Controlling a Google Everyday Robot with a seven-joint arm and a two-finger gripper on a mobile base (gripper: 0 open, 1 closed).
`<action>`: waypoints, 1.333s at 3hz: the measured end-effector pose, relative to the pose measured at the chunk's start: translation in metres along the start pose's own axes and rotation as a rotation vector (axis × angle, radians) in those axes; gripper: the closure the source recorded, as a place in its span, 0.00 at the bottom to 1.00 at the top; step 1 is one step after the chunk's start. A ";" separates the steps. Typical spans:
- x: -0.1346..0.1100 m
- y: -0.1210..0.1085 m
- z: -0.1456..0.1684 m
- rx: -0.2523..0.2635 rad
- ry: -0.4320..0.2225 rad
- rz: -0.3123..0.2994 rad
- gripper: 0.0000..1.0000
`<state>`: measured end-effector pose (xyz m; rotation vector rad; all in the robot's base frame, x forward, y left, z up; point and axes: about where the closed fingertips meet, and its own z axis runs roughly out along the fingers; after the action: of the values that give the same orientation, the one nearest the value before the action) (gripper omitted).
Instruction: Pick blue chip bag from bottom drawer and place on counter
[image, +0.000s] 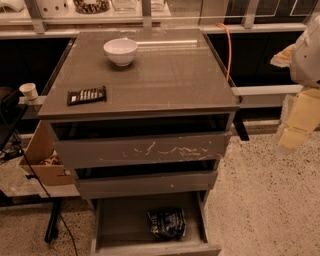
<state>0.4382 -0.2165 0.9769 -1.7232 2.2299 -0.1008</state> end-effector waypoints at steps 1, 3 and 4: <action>0.000 0.000 0.000 0.000 0.000 0.000 0.00; -0.007 0.013 0.016 -0.005 -0.045 0.014 0.50; -0.009 0.036 0.054 -0.002 -0.111 0.043 0.81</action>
Offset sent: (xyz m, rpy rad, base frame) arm 0.0000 0.0000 0.0000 0.0000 0.0000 0.0000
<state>0.4229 -0.1905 0.9184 -1.6390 2.1857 0.0068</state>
